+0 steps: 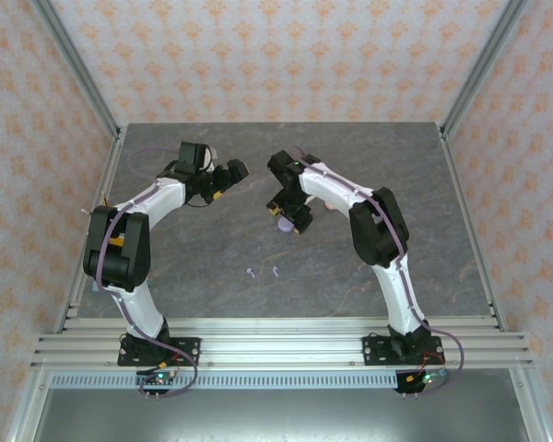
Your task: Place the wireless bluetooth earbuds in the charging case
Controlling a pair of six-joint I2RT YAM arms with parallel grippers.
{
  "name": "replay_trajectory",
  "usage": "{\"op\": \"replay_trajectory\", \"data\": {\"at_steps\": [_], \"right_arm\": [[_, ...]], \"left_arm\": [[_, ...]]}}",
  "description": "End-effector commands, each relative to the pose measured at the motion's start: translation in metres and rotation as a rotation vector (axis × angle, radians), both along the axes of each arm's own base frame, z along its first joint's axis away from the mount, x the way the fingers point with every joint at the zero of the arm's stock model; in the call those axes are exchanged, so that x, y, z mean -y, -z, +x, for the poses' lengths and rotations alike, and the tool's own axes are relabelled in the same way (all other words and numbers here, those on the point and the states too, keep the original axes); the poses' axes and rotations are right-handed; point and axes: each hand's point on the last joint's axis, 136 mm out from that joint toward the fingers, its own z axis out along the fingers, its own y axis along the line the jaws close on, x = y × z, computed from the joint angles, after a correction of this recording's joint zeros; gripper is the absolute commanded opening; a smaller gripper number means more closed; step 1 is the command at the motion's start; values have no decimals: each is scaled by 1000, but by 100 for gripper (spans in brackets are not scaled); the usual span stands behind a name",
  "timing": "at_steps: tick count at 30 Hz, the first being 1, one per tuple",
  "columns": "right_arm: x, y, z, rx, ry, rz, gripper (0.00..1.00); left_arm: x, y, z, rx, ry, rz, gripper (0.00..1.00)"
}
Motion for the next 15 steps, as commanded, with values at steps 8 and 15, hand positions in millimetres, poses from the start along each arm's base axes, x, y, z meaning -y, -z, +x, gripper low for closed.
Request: {"op": "replay_trajectory", "data": {"at_steps": [8, 15], "right_arm": [[-2, -8, 8, -14, 114, 3, 77], [-3, 4, 4, -44, 115, -3, 76]], "left_arm": [[1, -7, 10, 26, 0, -31, 100], [3, -5, 14, 25, 0, -44, 100]]}}
